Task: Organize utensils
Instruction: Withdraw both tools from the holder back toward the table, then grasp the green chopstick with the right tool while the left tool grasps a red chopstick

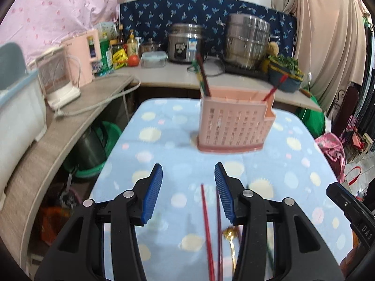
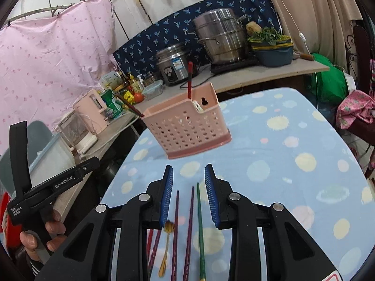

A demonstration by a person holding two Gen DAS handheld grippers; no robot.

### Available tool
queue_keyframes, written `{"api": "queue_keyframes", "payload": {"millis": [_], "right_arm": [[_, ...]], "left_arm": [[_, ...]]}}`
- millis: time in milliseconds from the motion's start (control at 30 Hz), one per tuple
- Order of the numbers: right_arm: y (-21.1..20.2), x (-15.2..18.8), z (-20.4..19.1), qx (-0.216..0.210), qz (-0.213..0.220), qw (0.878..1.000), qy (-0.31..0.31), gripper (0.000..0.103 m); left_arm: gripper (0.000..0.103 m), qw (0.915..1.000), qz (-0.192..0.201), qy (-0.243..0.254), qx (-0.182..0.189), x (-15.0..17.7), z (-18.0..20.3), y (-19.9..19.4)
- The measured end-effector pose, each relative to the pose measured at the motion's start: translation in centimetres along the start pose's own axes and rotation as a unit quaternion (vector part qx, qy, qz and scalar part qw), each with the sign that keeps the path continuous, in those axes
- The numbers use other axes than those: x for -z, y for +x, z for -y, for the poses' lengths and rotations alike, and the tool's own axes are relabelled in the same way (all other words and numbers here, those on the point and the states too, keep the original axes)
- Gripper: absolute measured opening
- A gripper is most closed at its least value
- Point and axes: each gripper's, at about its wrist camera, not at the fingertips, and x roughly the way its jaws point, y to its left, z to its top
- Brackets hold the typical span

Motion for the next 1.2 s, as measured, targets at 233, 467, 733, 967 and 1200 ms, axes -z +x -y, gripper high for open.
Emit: {"api": "queue_keyframes", "payload": {"millis": [233, 467, 733, 967, 1200], "right_arm": [[0.1, 5.1, 1.1, 0.031, -0.042, 0.999, 0.001, 0.028], [0.2, 9.2, 0.1, 0.058, -0.074, 0.995, -0.043, 0.028], [0.9, 12.6, -0.6, 0.067, -0.105, 0.99, -0.069, 0.028], [1.1, 13.4, -0.9, 0.075, -0.108, 0.988, -0.085, 0.021], [1.3, 13.8, -0.7, 0.085, -0.104, 0.987, -0.091, 0.008]], "left_arm": [[0.044, 0.9984, -0.055, -0.007, -0.008, 5.8, -1.3, 1.2], [0.044, 0.9951, -0.099, -0.001, -0.005, 9.9, -1.5, 1.7], [0.044, 0.9918, -0.128, 0.005, 0.004, 12.7, -1.1, 1.7], [0.044, 0.9899, -0.142, 0.004, 0.004, 13.9, -1.2, 1.7], [0.047, 0.9885, -0.151, 0.004, 0.007, 14.5, -1.1, 1.9]]}}
